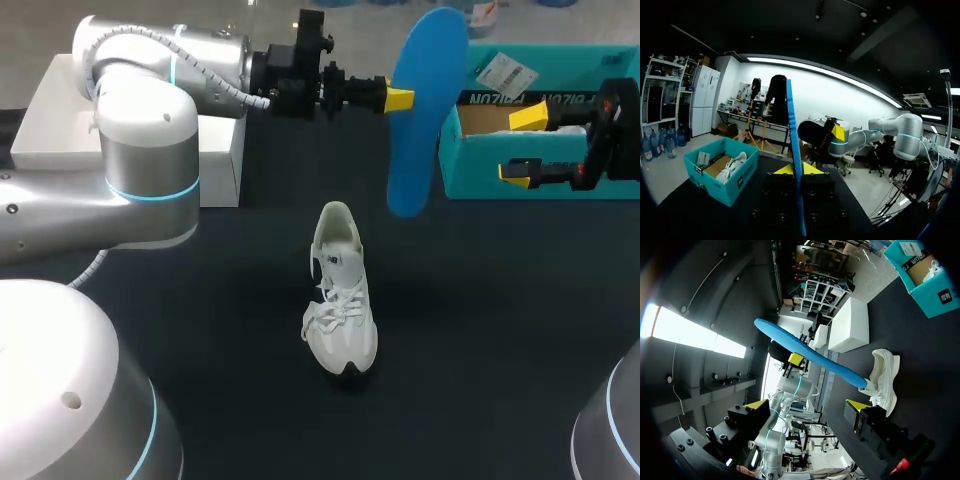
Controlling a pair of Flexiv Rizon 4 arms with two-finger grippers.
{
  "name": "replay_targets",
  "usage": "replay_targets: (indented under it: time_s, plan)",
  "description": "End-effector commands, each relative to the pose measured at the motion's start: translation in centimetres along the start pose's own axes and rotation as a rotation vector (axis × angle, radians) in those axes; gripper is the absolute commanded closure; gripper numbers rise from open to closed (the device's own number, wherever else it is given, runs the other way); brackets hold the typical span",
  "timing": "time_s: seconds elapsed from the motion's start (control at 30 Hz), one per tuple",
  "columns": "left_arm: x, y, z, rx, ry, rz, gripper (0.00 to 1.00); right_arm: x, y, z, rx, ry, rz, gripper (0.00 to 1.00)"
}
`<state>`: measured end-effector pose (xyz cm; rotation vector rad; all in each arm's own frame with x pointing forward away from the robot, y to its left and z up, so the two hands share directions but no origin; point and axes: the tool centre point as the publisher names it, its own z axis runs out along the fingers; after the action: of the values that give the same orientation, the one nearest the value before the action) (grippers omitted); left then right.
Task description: Take the shoe out of the shoebox, open the shoe tongue, remove and reinsert the insole, then place the shoe into the shoebox
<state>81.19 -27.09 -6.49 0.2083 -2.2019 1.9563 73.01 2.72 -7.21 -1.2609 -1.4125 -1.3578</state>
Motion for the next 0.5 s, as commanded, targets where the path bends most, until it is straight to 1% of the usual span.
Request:
replay_targets:
  time_s: [0.03,0.07,0.1,0.13,0.17,0.23,0.27,0.3,0.33,0.37,0.4,0.5]
  plan:
    - [-0.1,-0.3,-0.3,0.023,0.006,-0.259,1.0,0.0,-0.1,0.1,-0.003,-0.003,0.001,0.0]
    - [-0.3,-0.2,-0.4,0.011,0.005,-0.324,1.0,0.0,-0.1,0.1,-0.003,-0.003,0.001,0.0]
    - [-0.4,-0.2,-0.4,0.022,0.013,-0.374,1.0,0.0,-0.1,0.1,-0.003,-0.003,0.001,0.0]
    - [-0.6,-0.3,-0.5,0.016,0.008,-0.491,1.0,0.0,-0.1,0.1,-0.003,-0.003,0.001,0.0]
    - [-0.7,-0.3,-0.6,0.032,0.035,-0.561,1.0,0.0,-0.1,0.1,-0.003,-0.003,0.001,0.0]
    - [-1.0,-0.4,-0.7,0.018,0.036,-0.673,1.0,0.0,-0.1,0.1,-0.003,-0.003,0.001,0.0]
    - [-1.1,-0.6,-0.9,0.039,0.078,-0.769,1.0,0.0,-0.1,0.1,-0.003,-0.003,0.001,0.0]
    - [-1.1,-0.6,-0.9,0.019,0.077,-0.822,1.0,0.0,-0.1,0.1,-0.003,-0.003,0.001,0.0]
    - [-1.3,-0.8,-1.0,0.046,0.137,-0.924,1.0,0.0,-0.1,0.1,-0.003,-0.003,0.001,0.0]
    - [-1.4,-0.9,-1.2,0.048,0.16,-0.988,1.0,0.0,-0.1,0.1,-0.003,-0.003,0.001,0.0]
    - [-1.6,-0.9,-1.3,0.048,0.194,-1.041,1.0,0.0,-0.1,0.1,-0.003,-0.003,0.001,0.0]
    - [-1.6,-0.9,-1.3,0.048,0.194,-1.041,1.0,0.0,-0.1,0.1,-0.003,-0.003,0.001,0.0]
